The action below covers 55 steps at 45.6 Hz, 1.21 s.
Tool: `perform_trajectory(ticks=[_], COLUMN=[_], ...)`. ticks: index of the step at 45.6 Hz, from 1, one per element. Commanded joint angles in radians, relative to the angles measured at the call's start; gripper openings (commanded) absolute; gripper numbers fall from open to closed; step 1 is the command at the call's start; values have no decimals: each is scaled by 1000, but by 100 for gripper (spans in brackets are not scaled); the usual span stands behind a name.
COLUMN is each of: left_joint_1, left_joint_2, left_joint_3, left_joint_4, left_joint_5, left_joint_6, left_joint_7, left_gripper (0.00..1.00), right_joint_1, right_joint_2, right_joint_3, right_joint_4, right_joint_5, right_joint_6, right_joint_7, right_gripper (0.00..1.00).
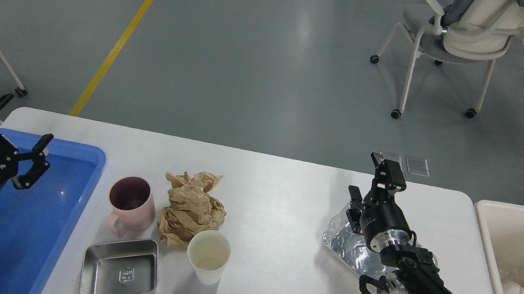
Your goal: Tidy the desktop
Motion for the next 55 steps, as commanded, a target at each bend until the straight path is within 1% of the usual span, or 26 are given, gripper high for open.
perform_trajectory(ticks=[1,21,33,41,45,48,55], left_joint_1=[0,5,-8,-20,-18,-15,-14], left_joint_2=[-3,-15,-5,3,9,9,8], left_joint_3=[-3,-6,-6,-8,-6,-12,-20], left_joint_4=[0,-9,-6,-5,0,0,0], left_joint_5=[0,0,-2,0,0,0,0], left_joint_6=[0,7,-5,15,16,4,-13], left_joint_7=[0,0,0,0,-9,-18,-12], left_gripper=[97,97,97,97,97,97,97], right_joint_1=[8,9,8,6,6,9,14], right_joint_2=[-1,-9,-27,-27,-24,-24,-26], right_joint_3=[13,24,41,48,48,47,45], right_joint_4=[1,1,7,9,9,9,14], right_joint_5=[1,1,1,1,1,1,-1], right_joint_6=[11,5,5,5,5,12,34], right_joint_7=[-2,-1,-1,-1,-1,-1,-1], right_gripper=[100,100,100,100,100,100,100])
